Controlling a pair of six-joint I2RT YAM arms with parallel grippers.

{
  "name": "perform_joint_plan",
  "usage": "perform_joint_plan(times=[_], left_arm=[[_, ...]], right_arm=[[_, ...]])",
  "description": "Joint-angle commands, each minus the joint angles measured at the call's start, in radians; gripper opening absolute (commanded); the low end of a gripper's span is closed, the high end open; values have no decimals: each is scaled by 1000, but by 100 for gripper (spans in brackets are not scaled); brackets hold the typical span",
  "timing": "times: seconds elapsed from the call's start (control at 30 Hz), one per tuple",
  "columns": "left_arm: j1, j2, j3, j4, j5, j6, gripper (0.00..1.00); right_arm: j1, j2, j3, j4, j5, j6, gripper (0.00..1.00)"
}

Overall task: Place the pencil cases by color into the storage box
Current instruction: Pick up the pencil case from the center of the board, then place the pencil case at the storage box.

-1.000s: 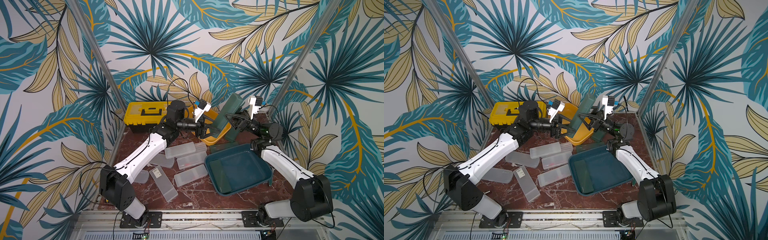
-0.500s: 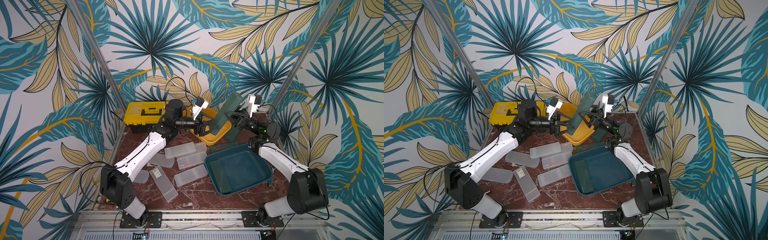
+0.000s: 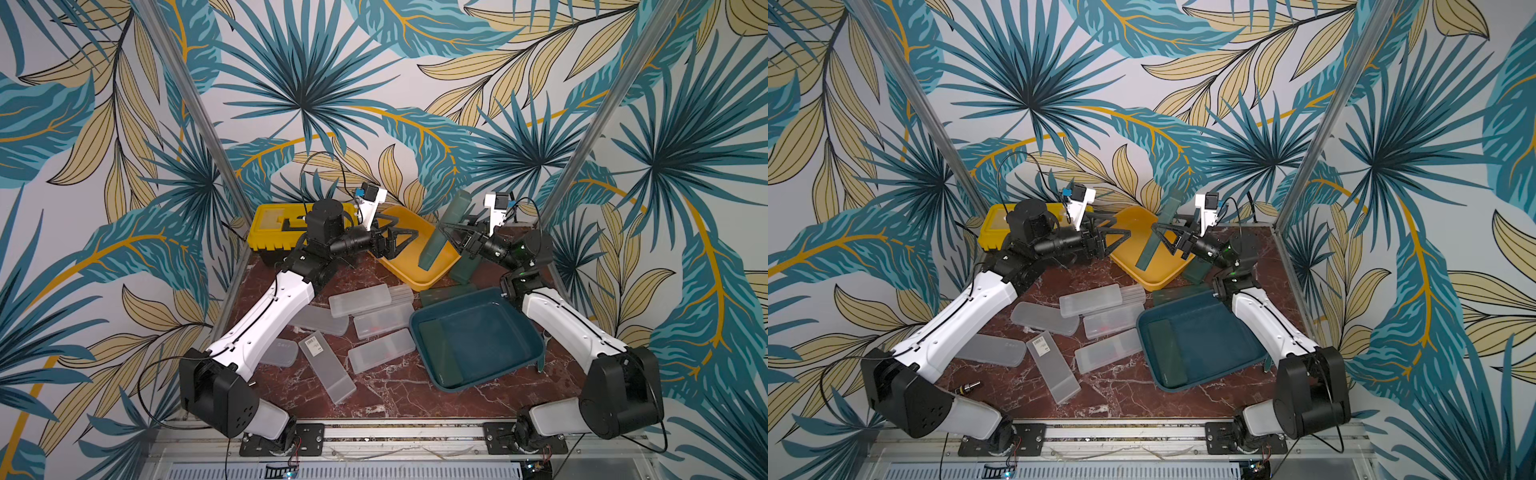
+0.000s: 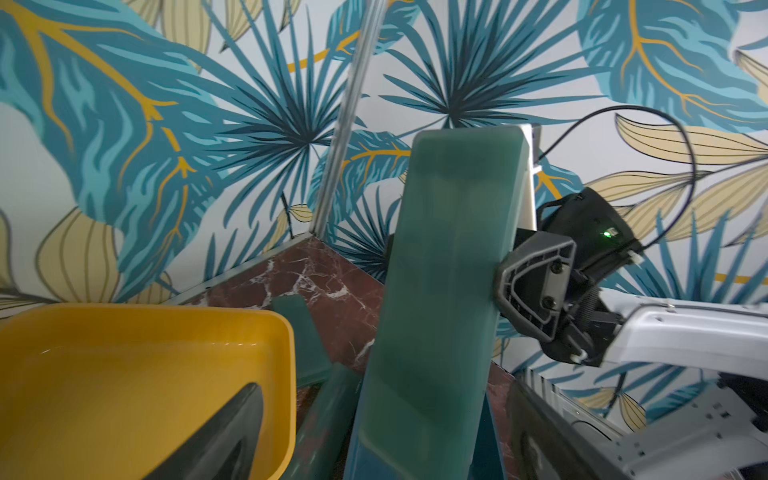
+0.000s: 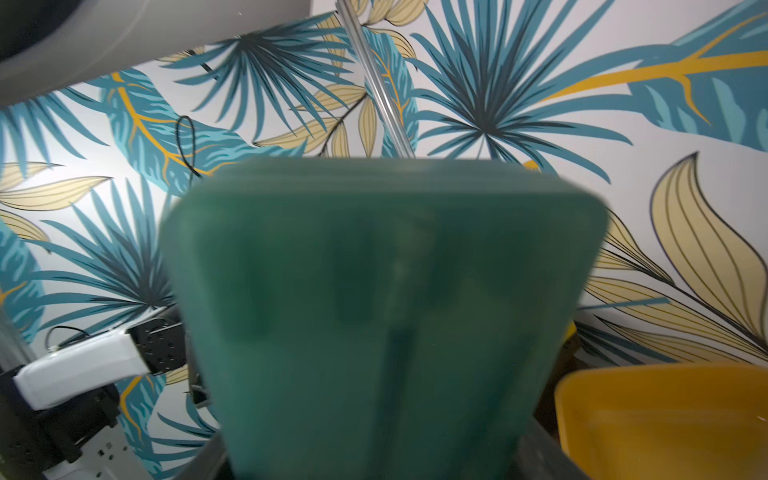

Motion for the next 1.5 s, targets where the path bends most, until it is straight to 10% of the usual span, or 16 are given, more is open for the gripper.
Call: perform_joint_plan(times=[0.0,0.6,1.47], left_arm=[[15,-13,-31,-32,-170,-40,92],[-114,-35,-140,-381,-635,19,91],[-267,-74,-397,-303,-668,-45,91]], right_arm=[[-3,-54,50,-328,115,-210,60],[22,-244,-40,-1148,577,-429,60],[193,-162,-135,-1377,923,-388,61]])
